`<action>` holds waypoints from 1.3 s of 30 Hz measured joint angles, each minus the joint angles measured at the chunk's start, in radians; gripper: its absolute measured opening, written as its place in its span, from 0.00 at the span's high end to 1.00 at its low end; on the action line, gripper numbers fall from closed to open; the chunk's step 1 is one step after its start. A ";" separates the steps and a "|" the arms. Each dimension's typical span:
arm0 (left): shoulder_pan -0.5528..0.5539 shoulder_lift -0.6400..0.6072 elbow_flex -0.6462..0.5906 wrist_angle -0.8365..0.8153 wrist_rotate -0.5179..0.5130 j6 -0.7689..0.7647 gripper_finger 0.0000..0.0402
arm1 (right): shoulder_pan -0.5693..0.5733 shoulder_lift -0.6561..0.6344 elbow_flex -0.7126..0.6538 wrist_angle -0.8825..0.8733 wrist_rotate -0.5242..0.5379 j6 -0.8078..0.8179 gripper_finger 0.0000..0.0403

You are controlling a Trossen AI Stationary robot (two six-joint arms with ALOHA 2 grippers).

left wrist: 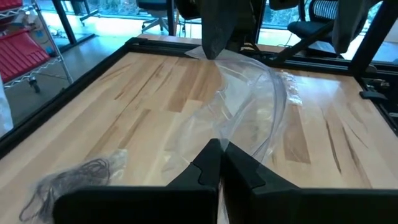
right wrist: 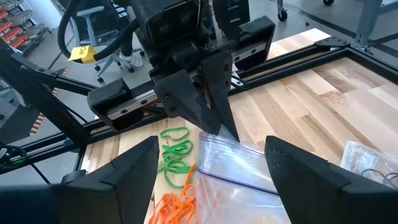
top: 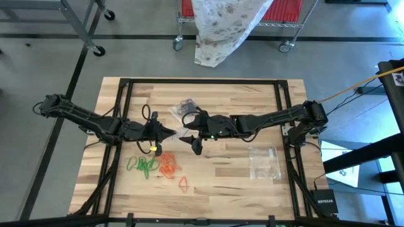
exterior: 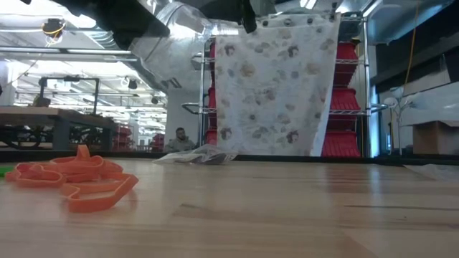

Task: Sort rubber bands
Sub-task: Open the transparent zip bag

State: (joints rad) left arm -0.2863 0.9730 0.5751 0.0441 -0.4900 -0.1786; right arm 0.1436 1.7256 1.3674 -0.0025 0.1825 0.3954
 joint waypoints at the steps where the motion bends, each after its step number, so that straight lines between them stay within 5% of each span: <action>1: 0.000 0.000 0.000 0.000 0.000 -0.004 1.00 | 0.000 0.000 0.000 0.000 0.000 0.000 0.29; 39: -0.003 0.000 0.000 -0.001 0.000 -0.027 1.00 | -0.002 0.000 0.000 0.006 0.055 -0.011 0.29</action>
State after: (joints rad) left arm -0.2893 0.9730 0.5751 0.0433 -0.4900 -0.2059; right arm 0.1417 1.7260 1.3674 0.0032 0.2372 0.3844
